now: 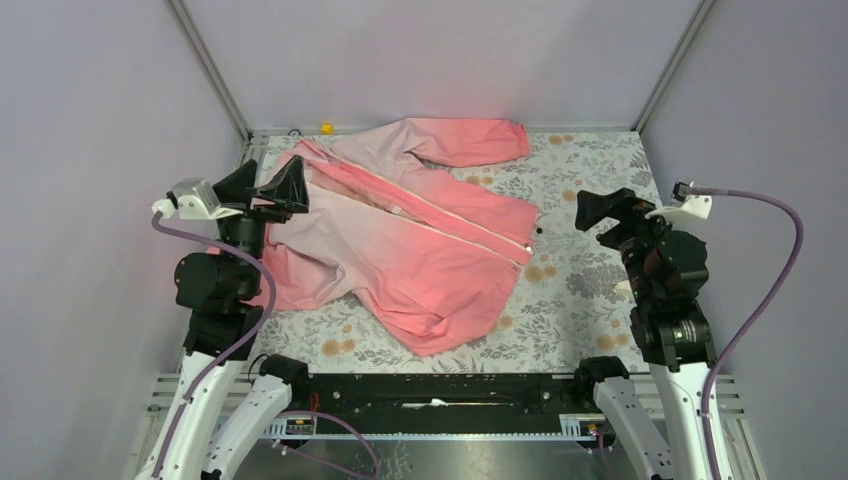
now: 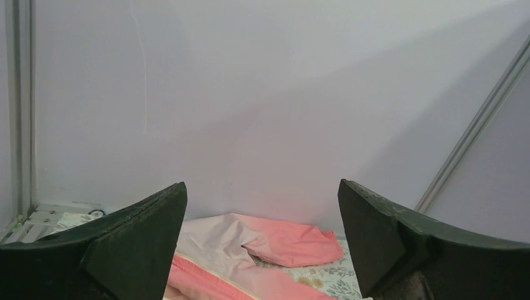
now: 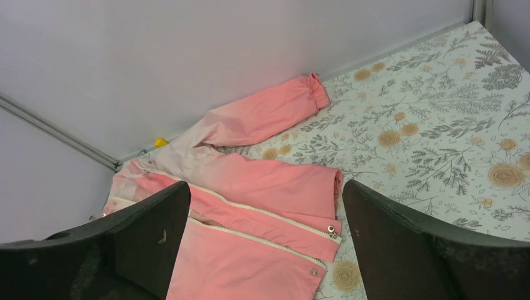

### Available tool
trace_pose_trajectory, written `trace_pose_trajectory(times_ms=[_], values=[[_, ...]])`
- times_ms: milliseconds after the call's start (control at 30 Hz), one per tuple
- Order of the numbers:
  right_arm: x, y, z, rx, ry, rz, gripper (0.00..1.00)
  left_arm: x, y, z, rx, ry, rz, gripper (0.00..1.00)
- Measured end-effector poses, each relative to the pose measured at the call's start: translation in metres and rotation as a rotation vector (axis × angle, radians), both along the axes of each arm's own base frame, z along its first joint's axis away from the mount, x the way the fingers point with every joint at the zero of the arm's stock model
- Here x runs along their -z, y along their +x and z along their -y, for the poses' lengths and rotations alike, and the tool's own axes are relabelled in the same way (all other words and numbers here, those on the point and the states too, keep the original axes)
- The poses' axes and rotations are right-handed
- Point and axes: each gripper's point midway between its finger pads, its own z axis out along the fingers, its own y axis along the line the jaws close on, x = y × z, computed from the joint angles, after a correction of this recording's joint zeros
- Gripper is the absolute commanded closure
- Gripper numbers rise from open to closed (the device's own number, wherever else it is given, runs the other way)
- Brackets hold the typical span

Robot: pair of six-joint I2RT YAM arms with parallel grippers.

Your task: Zip up the jacket

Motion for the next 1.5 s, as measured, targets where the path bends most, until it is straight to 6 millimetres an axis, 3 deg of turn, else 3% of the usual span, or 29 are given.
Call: trace_pose_trajectory(times_ms=[200,500,633,733,867,1067,1300,1500], values=[[0.037,0.021,-0.009,-0.039,-0.002,-0.088,0.02,0.01,0.012,0.008,0.021,0.017,-0.029,0.01],[0.142,0.058,-0.048,-0.188,0.119,-0.375,0.02,0.057,0.051,0.037,0.129,0.003,-0.189,0.01],[0.201,0.054,-0.063,-0.227,0.217,-0.533,0.02,0.077,0.061,0.056,0.216,-0.019,-0.263,0.01],[0.23,0.045,-0.072,-0.254,0.282,-0.601,0.01,0.09,0.065,0.067,0.263,-0.03,-0.313,0.01],[0.246,0.043,-0.08,-0.275,0.343,-0.635,0.19,0.103,0.069,0.08,0.301,-0.024,-0.364,0.01],[0.264,0.048,-0.07,-0.24,0.456,-0.629,0.26,0.129,0.085,0.103,0.363,-0.01,-0.477,0.01],[0.314,0.015,-0.071,-0.177,0.582,-0.76,0.33,0.19,0.11,0.151,0.556,-0.032,-0.739,0.01],[0.316,0.018,-0.074,-0.159,0.653,-0.749,0.42,0.256,0.099,0.198,0.788,-0.11,-1.014,0.01]])
